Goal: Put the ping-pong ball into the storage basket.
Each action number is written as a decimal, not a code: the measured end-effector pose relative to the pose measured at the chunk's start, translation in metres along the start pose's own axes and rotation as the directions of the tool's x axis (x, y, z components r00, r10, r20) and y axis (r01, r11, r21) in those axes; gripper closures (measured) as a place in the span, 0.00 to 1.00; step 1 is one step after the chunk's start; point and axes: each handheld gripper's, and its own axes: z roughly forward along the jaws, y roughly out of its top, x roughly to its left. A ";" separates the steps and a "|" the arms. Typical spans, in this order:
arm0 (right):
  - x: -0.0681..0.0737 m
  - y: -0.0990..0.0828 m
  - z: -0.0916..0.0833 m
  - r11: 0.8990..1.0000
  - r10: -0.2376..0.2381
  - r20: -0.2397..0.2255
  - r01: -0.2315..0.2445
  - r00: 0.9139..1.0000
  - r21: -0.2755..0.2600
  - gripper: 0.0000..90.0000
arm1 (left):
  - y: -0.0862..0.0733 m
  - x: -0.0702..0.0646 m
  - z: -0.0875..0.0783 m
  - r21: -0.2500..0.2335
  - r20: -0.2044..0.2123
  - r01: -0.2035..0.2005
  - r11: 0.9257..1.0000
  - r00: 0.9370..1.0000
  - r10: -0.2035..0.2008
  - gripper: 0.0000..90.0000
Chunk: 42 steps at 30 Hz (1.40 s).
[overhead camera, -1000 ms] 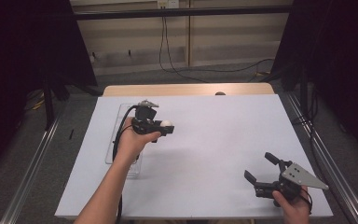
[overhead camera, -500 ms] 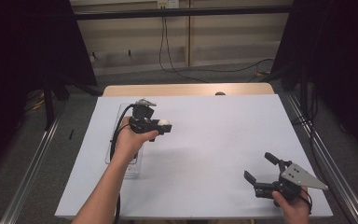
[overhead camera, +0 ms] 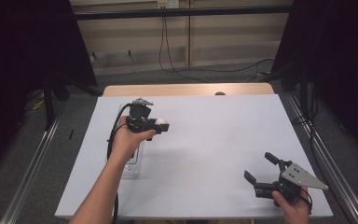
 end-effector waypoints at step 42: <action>0.000 0.000 0.001 1.000 -0.002 -0.004 0.002 1.000 -0.001 0.02 | -0.004 0.018 -0.016 -0.009 -0.046 0.033 0.999 0.998 -0.033 0.57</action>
